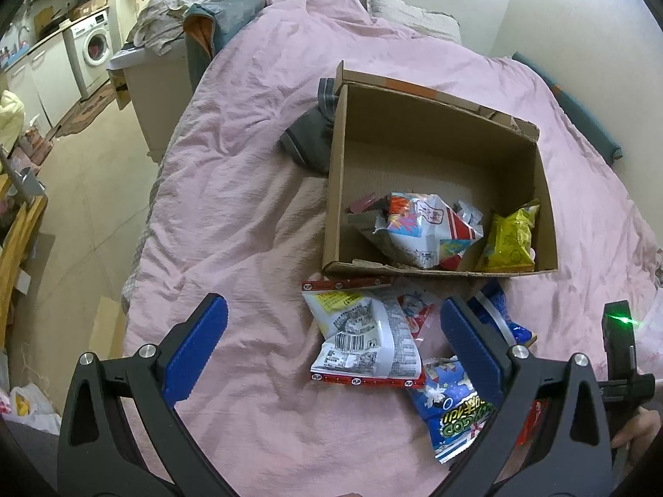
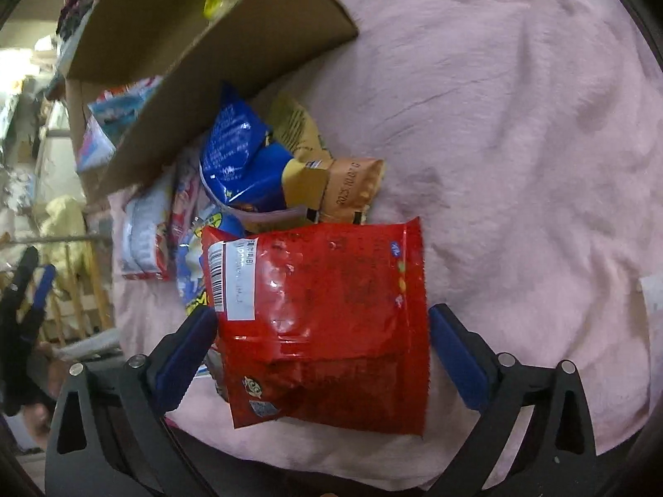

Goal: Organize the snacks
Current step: 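Grasp the red chip bag with the right tool and lift it, then grasp the white bag with red top with the left tool while the right tool holds the red bag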

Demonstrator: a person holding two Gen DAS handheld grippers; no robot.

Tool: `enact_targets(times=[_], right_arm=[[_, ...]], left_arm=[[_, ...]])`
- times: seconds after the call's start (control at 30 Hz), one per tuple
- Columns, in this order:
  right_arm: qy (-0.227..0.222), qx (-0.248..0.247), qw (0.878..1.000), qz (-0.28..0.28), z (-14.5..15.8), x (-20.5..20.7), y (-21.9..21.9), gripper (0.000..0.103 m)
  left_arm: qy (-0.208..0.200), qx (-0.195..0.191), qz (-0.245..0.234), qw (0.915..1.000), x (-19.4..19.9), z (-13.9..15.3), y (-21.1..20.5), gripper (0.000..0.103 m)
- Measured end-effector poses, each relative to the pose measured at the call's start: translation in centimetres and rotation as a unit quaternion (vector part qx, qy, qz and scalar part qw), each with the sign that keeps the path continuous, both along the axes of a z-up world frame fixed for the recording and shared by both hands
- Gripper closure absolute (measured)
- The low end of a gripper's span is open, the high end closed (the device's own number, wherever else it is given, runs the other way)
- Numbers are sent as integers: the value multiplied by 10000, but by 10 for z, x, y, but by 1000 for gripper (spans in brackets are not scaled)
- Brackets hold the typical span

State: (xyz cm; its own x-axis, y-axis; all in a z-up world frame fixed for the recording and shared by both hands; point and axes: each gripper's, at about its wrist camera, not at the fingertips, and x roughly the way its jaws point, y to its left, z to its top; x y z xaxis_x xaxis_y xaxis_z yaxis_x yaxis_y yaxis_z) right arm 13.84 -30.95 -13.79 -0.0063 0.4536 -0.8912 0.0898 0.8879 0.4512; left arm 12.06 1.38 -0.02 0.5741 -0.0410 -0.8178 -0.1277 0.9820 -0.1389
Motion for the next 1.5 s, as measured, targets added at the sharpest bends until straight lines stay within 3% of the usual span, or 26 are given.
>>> enact_targets(times=[0.27, 0.33, 0.43, 0.6, 0.73, 0.87, 0.97, 1.3, 1.43, 1.47, 1.5], right_arm=[[-141, -548, 9966, 604, -2, -4, 24, 1], [-300, -577, 9958, 640, 6, -2, 24, 21], [-358, -417, 9971, 532, 9, 0, 12, 36], [-654, -153, 9970, 394, 29, -15, -8, 44], [-963, 74, 9951, 213, 57, -26, -25, 45], [-1824, 332, 9826, 90, 100, -28, -29, 45], [-2241, 383, 9738, 55, 114, -20, -22, 45], [-2245, 357, 9737, 119, 100, -14, -6, 45], [-2259, 368, 9734, 125, 99, -12, -7, 45], [-2244, 390, 9736, 122, 98, -12, -7, 45], [-2237, 399, 9738, 125, 98, -11, -7, 45]], left_arm=[[92, -14, 7, 10000, 3, -5, -1, 2], [106, 7, 0, 9999, 3, -6, -2, 2], [136, 8, 23, 9999, 3, -7, -1, 2], [240, -93, 103, 9996, 6, -10, 3, 2], [357, -164, 185, 9991, 9, -14, 8, 2], [676, -282, 231, 9970, 17, -28, 9, 2], [1028, -379, 52, 9940, 26, -46, -1, 2], [1817, -59, -341, 9827, 55, -98, -30, 2], [2114, -220, -337, 9766, 59, -117, -32, 2], [2149, -239, -320, 9758, 59, -120, -31, 3], [2166, -275, -327, 9753, 59, -122, -31, 11]])
